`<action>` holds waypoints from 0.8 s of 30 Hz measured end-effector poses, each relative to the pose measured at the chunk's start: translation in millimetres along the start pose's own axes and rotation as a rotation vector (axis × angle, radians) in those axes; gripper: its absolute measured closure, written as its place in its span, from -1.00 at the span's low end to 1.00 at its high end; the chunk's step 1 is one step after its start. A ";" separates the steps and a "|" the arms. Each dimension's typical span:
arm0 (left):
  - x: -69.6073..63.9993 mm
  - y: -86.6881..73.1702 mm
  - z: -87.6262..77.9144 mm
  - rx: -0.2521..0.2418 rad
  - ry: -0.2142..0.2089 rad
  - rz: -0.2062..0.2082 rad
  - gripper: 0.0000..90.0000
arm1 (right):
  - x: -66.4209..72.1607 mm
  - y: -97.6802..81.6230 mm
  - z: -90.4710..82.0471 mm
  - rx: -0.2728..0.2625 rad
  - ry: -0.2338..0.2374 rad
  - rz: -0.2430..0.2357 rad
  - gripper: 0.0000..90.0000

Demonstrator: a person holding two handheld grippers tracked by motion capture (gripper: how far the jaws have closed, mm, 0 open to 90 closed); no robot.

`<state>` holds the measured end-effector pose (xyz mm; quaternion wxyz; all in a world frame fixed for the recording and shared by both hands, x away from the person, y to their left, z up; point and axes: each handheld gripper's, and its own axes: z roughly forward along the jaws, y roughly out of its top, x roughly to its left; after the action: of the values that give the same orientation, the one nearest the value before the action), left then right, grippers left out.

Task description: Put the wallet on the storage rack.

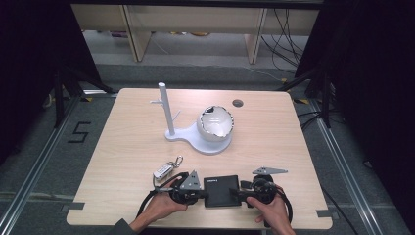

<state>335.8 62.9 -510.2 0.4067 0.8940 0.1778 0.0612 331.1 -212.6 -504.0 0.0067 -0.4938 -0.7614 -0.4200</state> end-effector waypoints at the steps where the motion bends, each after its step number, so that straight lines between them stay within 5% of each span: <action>1: -1.4 0.2 0.9 0.012 -0.018 0.006 0.97 | -1.1 0.9 1.7 -0.004 0.004 -0.001 -0.15; 5: -9.5 2.5 7.2 0.028 -0.041 0.055 0.92 | -3.1 4.3 4.6 0.002 0.004 0.003 -0.13; 12: -11.5 2.1 7.8 0.028 -0.034 0.038 0.93 | -15.1 13.1 4.8 -0.024 -0.005 -0.020 -0.06; 24: -10.6 2.4 7.2 0.039 -0.028 0.043 0.93 | -21.1 17.6 14.9 0.013 0.012 -0.016 0.16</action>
<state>328.4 52.4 -512.8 0.3903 0.9061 0.1541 0.0539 361.3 -215.9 -511.4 0.0110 -0.4853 -0.7679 -0.4179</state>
